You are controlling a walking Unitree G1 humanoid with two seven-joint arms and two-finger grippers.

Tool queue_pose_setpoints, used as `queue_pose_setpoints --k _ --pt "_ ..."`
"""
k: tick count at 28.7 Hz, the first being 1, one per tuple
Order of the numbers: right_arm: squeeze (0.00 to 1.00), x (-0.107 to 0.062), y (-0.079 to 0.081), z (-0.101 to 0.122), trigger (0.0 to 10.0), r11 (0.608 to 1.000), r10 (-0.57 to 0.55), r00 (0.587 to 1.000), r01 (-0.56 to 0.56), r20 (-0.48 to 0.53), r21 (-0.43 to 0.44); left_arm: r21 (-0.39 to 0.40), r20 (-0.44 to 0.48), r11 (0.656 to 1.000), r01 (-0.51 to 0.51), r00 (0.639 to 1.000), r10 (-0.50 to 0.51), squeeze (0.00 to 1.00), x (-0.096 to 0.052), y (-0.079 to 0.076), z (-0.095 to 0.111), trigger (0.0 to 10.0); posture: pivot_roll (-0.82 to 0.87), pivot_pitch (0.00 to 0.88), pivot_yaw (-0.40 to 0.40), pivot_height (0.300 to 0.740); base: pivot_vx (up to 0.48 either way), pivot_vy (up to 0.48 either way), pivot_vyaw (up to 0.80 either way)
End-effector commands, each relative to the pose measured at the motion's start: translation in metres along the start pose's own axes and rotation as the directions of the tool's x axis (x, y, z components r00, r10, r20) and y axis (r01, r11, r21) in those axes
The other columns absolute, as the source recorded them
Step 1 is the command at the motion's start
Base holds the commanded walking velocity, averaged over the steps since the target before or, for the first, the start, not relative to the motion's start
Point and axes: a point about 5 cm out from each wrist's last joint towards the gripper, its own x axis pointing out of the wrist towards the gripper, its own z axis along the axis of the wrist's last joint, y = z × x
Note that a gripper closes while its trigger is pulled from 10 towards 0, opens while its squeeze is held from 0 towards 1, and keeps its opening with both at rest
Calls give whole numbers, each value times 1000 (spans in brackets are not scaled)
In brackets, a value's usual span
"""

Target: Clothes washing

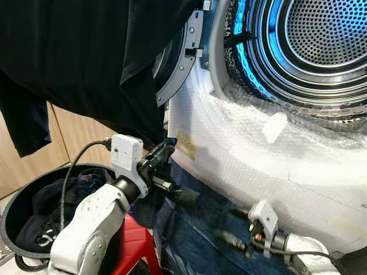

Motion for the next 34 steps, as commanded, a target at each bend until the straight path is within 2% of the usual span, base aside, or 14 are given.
queue_pose_setpoints --k 1,3,7,12,17,22,27,34 --pt "0 -4 -4 8 10000 1000 -20 1000 20 24 5 25 -13 1000 10 1000 -10 0 4 -3 1 10000 67 0 -60 740 0 0 0" --pt "0 -4 -1 12 10000 998 -22 999 20 41 65 36 -30 999 5 1000 -4 0 7 -3 -6 10000 67 0 -57 740 0 0 0" --pt "0 -1 2 17 10000 997 -19 998 14 65 74 41 -37 999 2 999 0 0 12 -4 -10 10000 68 0 -55 740 0 0 0" --pt "0 7 10 21 10000 994 -3 996 -7 90 112 73 -41 997 15 999 -12 0 27 -8 -15 10000 66 0 -53 740 0 0 0" --pt "0 12 14 30 10000 985 -49 990 27 130 170 73 -37 997 11 999 -8 0 44 -11 -18 10000 54 0 -50 740 0 0 0" --pt "0 19 13 34 10000 970 -169 976 140 137 200 73 -33 996 48 998 -45 0 61 -26 -23 10000 41 0 -45 740 0 0 0" --pt "0 21 15 33 10000 954 -212 967 173 142 246 64 -29 995 77 997 -75 0 66 -39 -26 10000 41 0 -43 740 0 0 0" --pt "0 29 27 35 10000 938 -215 966 163 144 305 81 -22 992 100 995 -99 0 76 -51 -32 10000 40 0 -46 740 0 0 0"
